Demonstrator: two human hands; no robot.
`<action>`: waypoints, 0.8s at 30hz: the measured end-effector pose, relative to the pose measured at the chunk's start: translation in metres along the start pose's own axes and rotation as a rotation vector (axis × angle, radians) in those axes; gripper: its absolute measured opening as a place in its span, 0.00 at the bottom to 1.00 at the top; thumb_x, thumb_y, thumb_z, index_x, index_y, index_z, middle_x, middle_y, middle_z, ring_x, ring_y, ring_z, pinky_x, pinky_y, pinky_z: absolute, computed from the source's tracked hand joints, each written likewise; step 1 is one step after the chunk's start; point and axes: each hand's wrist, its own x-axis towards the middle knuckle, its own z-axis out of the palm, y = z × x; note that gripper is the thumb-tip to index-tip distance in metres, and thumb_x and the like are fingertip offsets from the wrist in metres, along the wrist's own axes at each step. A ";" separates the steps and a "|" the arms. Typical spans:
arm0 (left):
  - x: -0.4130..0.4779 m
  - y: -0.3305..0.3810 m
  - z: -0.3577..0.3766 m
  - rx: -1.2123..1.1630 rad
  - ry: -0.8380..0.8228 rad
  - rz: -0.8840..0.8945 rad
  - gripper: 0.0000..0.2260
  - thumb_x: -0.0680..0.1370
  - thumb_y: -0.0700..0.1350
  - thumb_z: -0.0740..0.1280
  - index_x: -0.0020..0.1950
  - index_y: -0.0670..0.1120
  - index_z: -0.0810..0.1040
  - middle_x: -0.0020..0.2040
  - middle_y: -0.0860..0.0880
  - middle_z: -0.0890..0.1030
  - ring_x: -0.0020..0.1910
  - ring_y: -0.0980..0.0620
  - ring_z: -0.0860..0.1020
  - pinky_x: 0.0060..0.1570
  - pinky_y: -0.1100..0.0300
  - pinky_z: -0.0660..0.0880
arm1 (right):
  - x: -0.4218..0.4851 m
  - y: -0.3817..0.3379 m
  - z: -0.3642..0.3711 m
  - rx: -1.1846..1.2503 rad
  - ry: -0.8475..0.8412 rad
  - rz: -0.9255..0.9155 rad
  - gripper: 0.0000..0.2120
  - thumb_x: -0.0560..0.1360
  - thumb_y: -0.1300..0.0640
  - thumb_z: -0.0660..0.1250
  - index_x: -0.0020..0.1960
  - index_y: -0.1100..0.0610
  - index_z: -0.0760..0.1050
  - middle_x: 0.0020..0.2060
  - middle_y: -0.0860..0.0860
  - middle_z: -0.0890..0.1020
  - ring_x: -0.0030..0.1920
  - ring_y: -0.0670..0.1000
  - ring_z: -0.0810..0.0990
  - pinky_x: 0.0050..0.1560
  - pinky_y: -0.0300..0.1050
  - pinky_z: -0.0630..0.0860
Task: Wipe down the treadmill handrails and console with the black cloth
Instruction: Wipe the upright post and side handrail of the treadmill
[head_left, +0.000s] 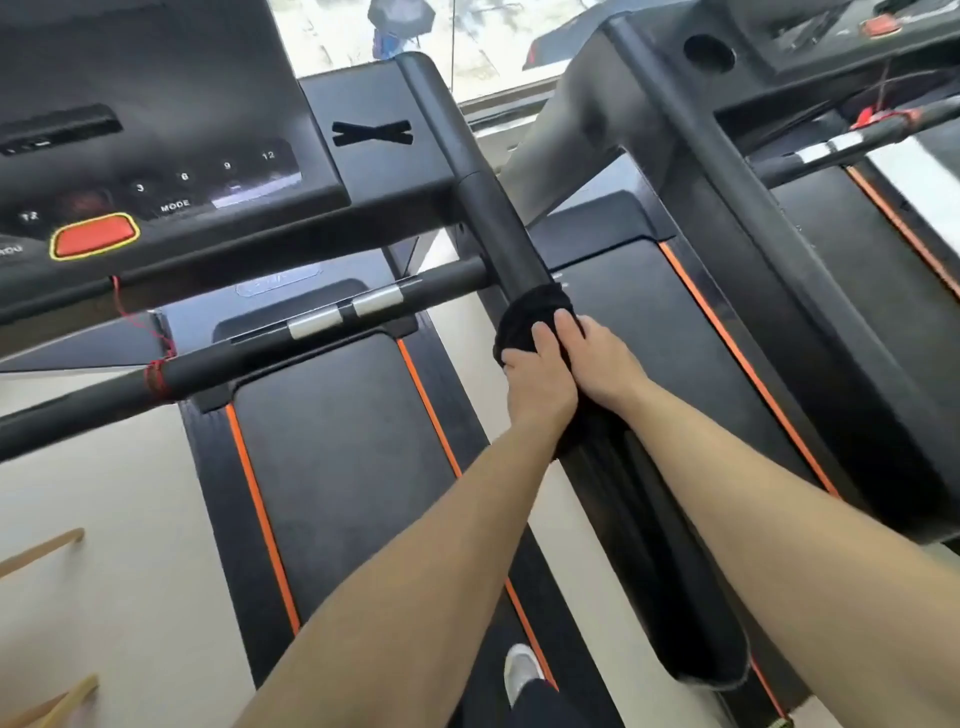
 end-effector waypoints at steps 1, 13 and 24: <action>0.015 0.013 -0.006 -0.054 0.043 -0.014 0.30 0.84 0.61 0.47 0.76 0.40 0.60 0.70 0.37 0.70 0.66 0.37 0.72 0.64 0.47 0.69 | 0.014 -0.010 0.001 0.002 0.003 -0.025 0.31 0.79 0.33 0.48 0.63 0.54 0.75 0.60 0.55 0.81 0.61 0.59 0.78 0.59 0.54 0.72; -0.021 -0.022 0.030 -0.249 0.188 -0.021 0.31 0.83 0.65 0.47 0.78 0.47 0.61 0.74 0.43 0.71 0.69 0.43 0.71 0.61 0.52 0.66 | -0.016 0.031 0.001 0.036 -0.026 -0.103 0.28 0.82 0.36 0.52 0.71 0.55 0.70 0.65 0.59 0.78 0.66 0.62 0.75 0.63 0.53 0.70; -0.134 -0.110 0.105 -0.233 0.175 -0.109 0.30 0.82 0.66 0.48 0.76 0.48 0.63 0.71 0.44 0.74 0.68 0.42 0.73 0.67 0.46 0.68 | -0.145 0.139 -0.006 0.033 -0.027 0.020 0.25 0.81 0.34 0.52 0.60 0.51 0.75 0.57 0.55 0.82 0.58 0.60 0.79 0.52 0.51 0.70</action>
